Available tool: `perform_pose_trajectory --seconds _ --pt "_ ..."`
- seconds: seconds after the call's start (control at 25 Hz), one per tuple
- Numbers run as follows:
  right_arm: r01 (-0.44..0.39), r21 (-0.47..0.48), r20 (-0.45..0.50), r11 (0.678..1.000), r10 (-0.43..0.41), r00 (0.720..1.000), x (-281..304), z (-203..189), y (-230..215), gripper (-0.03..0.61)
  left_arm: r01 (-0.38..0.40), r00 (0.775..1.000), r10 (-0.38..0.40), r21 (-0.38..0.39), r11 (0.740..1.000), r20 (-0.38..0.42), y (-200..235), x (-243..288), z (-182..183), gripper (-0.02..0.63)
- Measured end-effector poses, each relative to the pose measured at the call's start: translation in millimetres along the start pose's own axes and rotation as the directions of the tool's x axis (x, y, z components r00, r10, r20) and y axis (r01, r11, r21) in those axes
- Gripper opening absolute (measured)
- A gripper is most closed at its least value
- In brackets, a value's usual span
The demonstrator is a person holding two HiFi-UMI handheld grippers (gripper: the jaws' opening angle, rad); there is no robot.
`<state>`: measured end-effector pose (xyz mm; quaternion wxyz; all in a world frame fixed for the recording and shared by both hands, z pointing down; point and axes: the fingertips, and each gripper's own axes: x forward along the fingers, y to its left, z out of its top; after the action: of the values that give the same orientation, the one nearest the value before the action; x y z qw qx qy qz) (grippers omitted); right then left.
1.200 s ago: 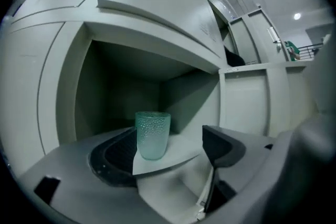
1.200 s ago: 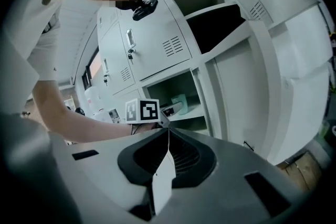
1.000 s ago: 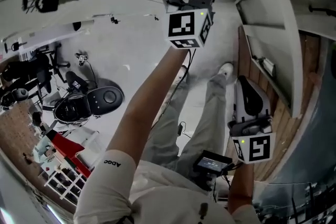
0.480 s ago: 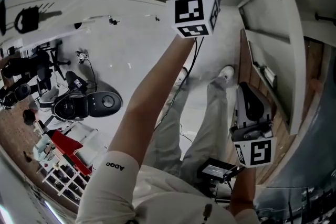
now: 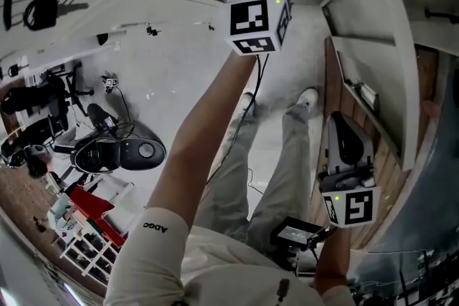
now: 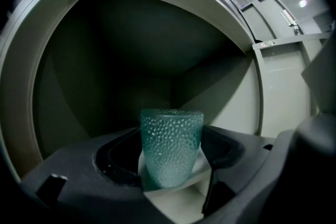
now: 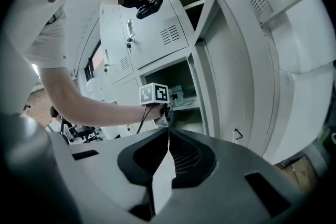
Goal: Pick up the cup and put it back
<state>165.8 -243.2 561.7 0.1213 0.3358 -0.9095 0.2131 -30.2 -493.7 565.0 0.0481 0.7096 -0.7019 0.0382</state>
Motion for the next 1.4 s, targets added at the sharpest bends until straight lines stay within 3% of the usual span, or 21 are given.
perform_pose_trajectory --seconds 0.24,0.4,0.6,0.76,0.88,1.04,1.12,1.24,1.4 --pt "0.054 -0.010 0.006 0.999 -0.054 0.999 -5 -6 18 0.026 0.086 0.994 -0.084 -0.024 0.996 0.065 -4 -29 16 0.353" --pt "0.098 -0.054 0.027 0.994 -0.096 0.995 -14 3 41 0.026 0.195 0.978 -0.194 -0.007 0.981 0.081 -21 -72 33 0.353" --pt "0.162 -0.077 0.052 0.984 -0.158 0.986 -34 19 74 0.027 0.376 0.921 -0.374 0.007 0.927 0.105 -42 -141 64 0.353" --pt "0.223 -0.044 0.083 0.974 -0.219 0.972 -53 28 98 0.026 0.473 0.877 -0.472 0.010 0.881 0.090 -38 -188 84 0.353" --pt "0.267 -0.001 0.112 0.964 -0.265 0.958 -66 37 112 0.026 0.512 0.855 -0.510 0.002 0.859 0.098 -24 -213 109 0.353" --pt "0.306 0.022 0.160 0.952 -0.305 0.939 -55 69 88 0.026 0.525 0.847 -0.527 0.050 0.850 0.061 0 -199 137 0.353" --pt "0.348 0.027 0.179 0.937 -0.347 0.921 -60 78 89 0.027 0.556 0.827 -0.559 0.052 0.829 0.058 13 -205 147 0.353" --pt "0.421 0.067 0.222 0.905 -0.425 0.878 -116 91 132 0.026 0.619 0.779 -0.620 0.041 0.784 0.089 17 -263 183 0.353" --pt "0.427 0.142 0.271 0.893 -0.450 0.851 -172 108 174 0.026 0.646 0.756 -0.645 0.036 0.763 0.110 21 -330 224 0.353"
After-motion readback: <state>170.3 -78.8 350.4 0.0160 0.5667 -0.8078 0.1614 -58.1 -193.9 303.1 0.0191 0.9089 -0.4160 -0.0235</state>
